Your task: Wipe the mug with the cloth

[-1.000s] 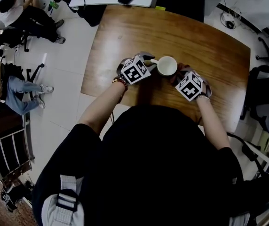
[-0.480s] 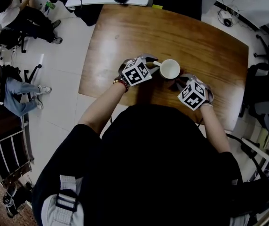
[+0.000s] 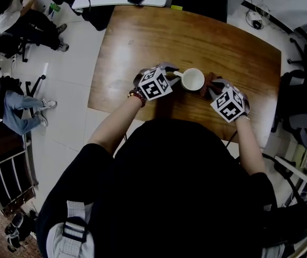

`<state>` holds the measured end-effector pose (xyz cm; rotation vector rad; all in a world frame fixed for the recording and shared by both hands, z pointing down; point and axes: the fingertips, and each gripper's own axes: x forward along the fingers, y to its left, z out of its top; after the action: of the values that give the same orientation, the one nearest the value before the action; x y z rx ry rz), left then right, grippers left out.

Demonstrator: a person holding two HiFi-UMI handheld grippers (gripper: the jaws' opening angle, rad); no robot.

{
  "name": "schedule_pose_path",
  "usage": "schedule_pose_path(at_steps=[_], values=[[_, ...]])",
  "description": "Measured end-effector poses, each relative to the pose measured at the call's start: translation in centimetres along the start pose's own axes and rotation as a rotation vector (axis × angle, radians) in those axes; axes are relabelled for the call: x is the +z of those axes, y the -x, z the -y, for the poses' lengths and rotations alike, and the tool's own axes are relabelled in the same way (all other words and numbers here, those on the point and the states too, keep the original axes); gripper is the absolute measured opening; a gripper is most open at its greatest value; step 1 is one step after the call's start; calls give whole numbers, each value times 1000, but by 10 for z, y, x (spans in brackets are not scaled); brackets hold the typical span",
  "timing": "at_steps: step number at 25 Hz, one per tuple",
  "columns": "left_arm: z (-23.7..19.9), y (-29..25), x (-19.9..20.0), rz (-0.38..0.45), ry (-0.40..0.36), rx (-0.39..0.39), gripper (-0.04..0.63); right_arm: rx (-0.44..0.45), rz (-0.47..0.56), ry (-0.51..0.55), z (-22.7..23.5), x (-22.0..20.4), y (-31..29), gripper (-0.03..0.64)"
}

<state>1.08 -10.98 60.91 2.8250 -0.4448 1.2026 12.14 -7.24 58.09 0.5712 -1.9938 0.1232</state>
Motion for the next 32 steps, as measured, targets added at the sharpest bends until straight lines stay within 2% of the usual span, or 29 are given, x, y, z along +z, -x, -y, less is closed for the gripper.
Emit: schedule_pose_path(at_steps=[5, 9, 19, 26, 32], values=[[-1, 0, -2, -13, 20, 44, 98, -44, -2, 53, 28, 15, -4, 51], [0, 0, -2, -9, 40, 22, 97, -33, -33, 105, 26, 16, -22, 51], [-3, 0, -4, -27, 13, -6, 94, -27, -75, 93, 21, 3, -51, 49], [-3, 1, -5, -26, 19, -9, 94, 33, -32, 137, 29, 13, -43, 52], [-1, 2, -3, -15, 30, -10, 94, 74, 0, 230, 41, 36, -22, 52]])
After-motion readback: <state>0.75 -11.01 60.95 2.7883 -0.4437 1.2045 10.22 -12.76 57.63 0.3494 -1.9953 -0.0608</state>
